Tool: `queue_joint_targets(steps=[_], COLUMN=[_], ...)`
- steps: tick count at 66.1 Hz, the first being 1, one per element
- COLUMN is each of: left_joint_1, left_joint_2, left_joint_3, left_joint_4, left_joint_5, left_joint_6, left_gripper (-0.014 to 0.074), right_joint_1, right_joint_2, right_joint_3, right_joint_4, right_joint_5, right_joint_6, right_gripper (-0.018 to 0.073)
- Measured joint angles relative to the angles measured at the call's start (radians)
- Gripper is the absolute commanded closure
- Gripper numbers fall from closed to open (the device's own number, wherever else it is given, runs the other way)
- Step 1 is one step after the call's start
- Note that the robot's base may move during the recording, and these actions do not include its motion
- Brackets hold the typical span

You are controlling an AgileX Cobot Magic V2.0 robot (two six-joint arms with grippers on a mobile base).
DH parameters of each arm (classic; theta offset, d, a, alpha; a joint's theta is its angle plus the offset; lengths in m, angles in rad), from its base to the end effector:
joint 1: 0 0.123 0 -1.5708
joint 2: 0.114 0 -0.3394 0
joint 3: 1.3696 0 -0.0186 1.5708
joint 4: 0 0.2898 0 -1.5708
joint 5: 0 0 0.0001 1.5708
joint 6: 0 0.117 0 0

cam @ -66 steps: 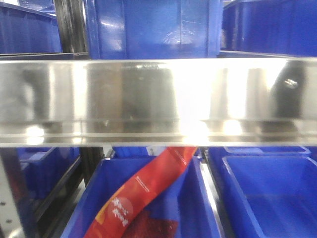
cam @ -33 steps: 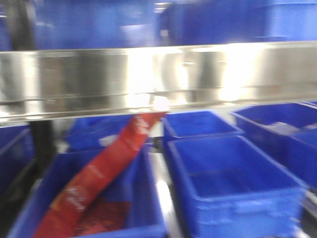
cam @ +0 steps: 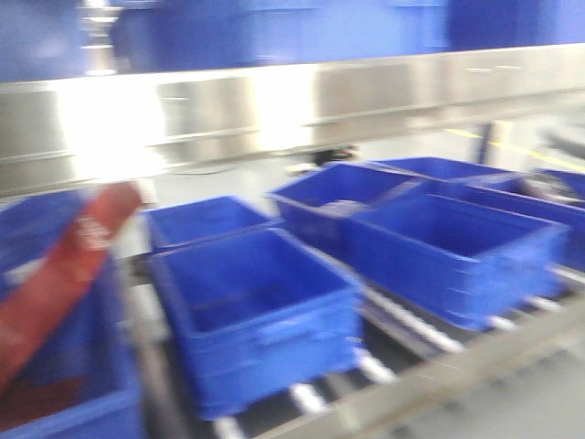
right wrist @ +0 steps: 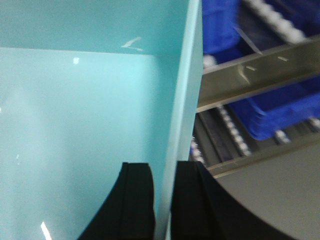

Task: Fetch blue bin and place on conveyor start
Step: 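Pull the held light-blue bin back off the shelf with both grippers, then hold the light-blue bin with both grippers while driving to the conveyor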

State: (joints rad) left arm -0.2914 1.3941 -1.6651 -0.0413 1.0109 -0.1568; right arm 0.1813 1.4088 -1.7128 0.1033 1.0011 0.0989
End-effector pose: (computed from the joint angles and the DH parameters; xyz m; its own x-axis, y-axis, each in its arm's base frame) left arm 0.3211 -0.1006 0.5097 -0.6280 0.0028 -0.7782 0.2054 0.9652 -0.1622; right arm 0.3328 0.0713 0.5231 -0.5932 0.0474 -0.8036 -0.1602 0.9713 0.1755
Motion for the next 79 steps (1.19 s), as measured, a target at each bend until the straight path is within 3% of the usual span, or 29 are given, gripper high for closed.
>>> queue_joint_targets(steps=[79], left_joint_1=[-0.002], left_joint_2=[0.0], left_joint_3=[0.0], left_joint_4=[-0.002], left_joint_5=[0.0], left_joint_6=[0.0], left_gripper=[0.0708], right_joint_1=[0.0], right_joint_2=[0.0], right_joint_3=[0.0], right_joint_4=[-0.002], right_joint_5=[-0.002], right_joint_6=[0.0], right_gripper=[0.0712])
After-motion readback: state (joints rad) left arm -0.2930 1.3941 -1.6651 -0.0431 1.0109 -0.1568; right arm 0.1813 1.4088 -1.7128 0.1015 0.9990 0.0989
